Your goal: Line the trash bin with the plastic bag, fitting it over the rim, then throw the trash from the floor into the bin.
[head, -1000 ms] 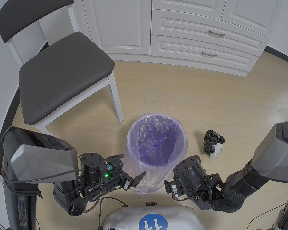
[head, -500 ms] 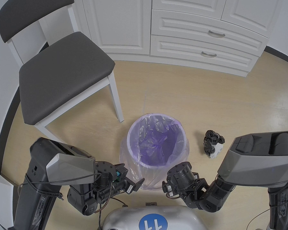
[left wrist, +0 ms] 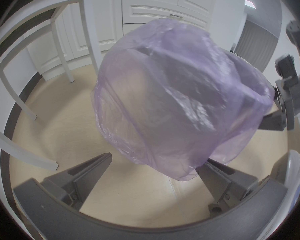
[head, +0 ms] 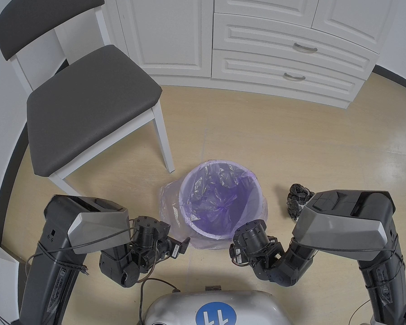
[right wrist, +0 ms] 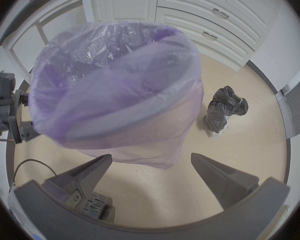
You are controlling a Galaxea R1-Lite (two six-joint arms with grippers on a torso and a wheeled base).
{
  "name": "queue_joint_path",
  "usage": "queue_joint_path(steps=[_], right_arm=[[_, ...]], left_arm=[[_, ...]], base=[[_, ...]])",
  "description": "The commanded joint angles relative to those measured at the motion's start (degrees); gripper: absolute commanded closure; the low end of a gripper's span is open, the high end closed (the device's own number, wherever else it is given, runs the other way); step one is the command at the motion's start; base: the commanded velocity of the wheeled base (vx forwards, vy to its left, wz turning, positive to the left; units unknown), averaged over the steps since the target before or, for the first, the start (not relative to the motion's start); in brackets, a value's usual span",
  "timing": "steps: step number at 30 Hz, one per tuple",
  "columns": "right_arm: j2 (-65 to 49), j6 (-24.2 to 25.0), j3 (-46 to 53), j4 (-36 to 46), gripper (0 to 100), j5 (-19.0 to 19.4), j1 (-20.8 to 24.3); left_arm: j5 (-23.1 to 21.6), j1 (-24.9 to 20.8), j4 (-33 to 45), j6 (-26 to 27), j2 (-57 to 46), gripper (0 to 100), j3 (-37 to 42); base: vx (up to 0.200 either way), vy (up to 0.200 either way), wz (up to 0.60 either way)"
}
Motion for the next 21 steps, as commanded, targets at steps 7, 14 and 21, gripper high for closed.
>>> queue_joint_path(steps=[7, 14, 21], right_arm=[[-0.92, -0.03, 1.34, -0.16, 0, -0.12, -0.42], [-17.27, -6.45, 14.35, -0.07, 0, 0.59, 0.11], [-23.77, -8.64, 16.11, -0.07, 0, 0.59, -3.84]], left_arm=[[0.13, 1.16, -0.5, -0.47, -0.37, 0, -1.42], [-9.01, 1.51, -1.29, 2.25, -13.12, 0, 13.17], [-11.83, 1.25, -1.73, 6.3, -23.84, 0, 22.31]], base=[[0.0, 0.0, 0.0], [0.0, 0.0, 0.0], [0.0, 0.0, 0.0]])
